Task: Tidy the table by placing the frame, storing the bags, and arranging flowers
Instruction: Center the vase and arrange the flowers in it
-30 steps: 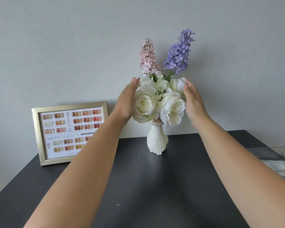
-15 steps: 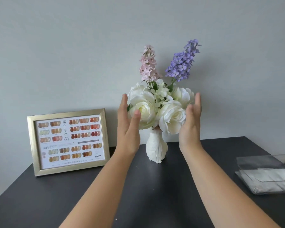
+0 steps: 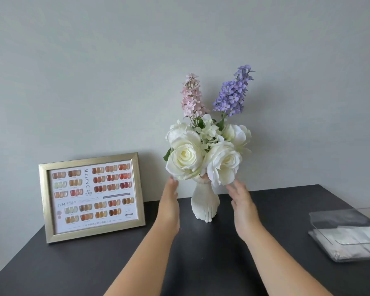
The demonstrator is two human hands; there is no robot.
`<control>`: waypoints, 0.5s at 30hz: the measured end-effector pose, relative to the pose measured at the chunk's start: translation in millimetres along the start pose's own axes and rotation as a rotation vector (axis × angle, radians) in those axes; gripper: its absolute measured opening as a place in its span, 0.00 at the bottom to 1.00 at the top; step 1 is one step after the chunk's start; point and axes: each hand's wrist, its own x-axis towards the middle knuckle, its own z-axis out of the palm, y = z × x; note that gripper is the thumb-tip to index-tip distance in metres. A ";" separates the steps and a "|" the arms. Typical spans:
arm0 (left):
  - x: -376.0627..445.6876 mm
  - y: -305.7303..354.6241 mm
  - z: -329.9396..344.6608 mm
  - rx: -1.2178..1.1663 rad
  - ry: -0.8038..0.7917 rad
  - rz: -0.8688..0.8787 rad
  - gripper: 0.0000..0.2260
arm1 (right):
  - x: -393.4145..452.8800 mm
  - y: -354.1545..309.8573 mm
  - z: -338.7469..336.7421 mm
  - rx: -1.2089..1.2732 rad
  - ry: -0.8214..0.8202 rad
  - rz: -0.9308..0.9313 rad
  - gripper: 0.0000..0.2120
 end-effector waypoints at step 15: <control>-18.9 -56.4 13.1 0.314 -0.134 0.014 0.26 | -4.1 39.2 14.0 -0.230 -0.220 0.070 0.15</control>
